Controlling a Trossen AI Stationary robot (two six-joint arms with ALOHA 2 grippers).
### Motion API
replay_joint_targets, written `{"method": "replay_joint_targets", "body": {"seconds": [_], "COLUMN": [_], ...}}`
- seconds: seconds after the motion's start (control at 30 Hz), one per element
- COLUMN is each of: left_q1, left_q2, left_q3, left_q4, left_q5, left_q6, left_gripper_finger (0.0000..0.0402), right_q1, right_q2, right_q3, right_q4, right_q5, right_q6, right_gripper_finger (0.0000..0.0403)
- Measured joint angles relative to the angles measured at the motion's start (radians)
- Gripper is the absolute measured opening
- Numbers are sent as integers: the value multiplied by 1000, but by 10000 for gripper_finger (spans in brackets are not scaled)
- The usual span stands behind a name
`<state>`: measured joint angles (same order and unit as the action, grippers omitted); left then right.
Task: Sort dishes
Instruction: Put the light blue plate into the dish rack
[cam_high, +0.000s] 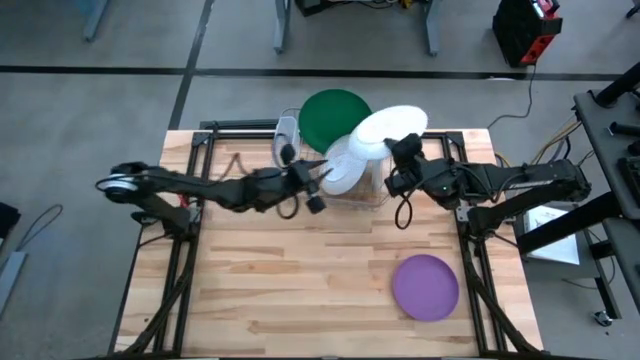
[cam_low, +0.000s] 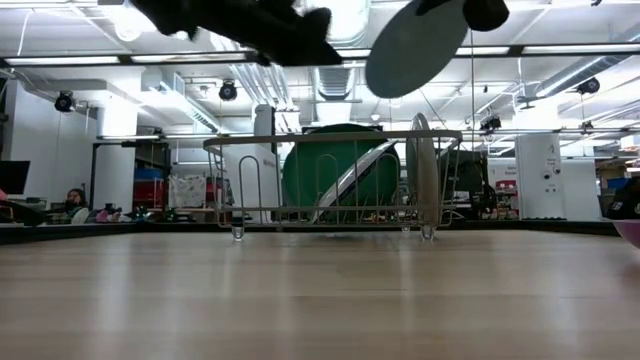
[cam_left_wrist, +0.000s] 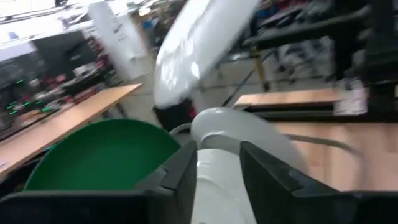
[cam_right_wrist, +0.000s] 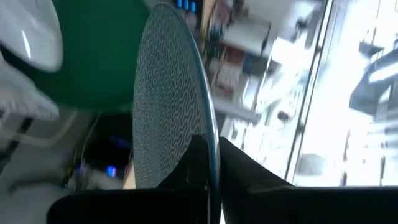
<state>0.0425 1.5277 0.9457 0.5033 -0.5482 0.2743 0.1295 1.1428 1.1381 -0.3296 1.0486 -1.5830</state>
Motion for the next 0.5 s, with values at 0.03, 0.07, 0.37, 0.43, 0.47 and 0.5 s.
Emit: {"method": "replay_joint_targets", "body": {"seconds": [0.03,0.07,0.37,0.43,0.47,0.5], "left_q1": [8,18,58,55,53,51], "left_q2": [38,71,224,253,266,281], "left_q3": [29,53,161,182,196,210], "left_q4": [0,-4,-4,-28,-55,-86], "left_q5": [-19,-39,-36,-31,-14,5], "left_q6": [1,-2,-100,-113,-125,-138], "left_gripper_finger": [118,126,162,163,163,163], "right_q1": [0,0,0,0,0,0], "right_q2": [-3,-4,-77,-87,-91,-93], "right_q3": [0,0,-2,-3,-3,-3], "right_q4": [-4,-5,-33,-32,-33,-33], "right_q5": [36,66,75,72,72,70], "right_q6": [-1,-1,18,19,19,21], "right_gripper_finger": [0,0,0,0,0,0]}}
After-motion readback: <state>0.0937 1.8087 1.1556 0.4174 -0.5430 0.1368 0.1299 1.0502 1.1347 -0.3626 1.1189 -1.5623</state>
